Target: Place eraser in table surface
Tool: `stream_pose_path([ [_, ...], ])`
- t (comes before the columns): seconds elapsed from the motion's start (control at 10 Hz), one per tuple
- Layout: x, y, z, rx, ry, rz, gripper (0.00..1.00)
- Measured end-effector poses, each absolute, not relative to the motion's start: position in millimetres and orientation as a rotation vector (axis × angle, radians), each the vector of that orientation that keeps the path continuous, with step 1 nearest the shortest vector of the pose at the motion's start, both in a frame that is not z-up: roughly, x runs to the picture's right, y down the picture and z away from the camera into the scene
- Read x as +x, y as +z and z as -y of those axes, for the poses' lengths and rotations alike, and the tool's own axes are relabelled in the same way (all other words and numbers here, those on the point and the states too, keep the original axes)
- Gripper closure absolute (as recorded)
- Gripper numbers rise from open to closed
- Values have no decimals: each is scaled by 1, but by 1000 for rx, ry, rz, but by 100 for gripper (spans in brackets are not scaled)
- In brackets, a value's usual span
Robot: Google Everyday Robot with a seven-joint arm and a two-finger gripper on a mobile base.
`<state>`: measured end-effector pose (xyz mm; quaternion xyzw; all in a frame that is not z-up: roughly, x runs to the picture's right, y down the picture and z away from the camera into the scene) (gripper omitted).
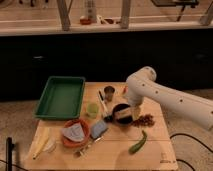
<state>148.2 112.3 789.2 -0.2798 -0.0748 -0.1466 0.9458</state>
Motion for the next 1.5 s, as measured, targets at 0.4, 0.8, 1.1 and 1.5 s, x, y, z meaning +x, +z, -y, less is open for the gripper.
stream_pose_path([
  [0.4, 149, 793, -115, -572, -324, 163, 20],
  [0.8, 148, 794, -116, -575, -285, 157, 20],
  [1.1, 150, 800, -119, -592, -266, 154, 20],
  [1.5, 153, 814, -124, -620, -248, 148, 27],
])
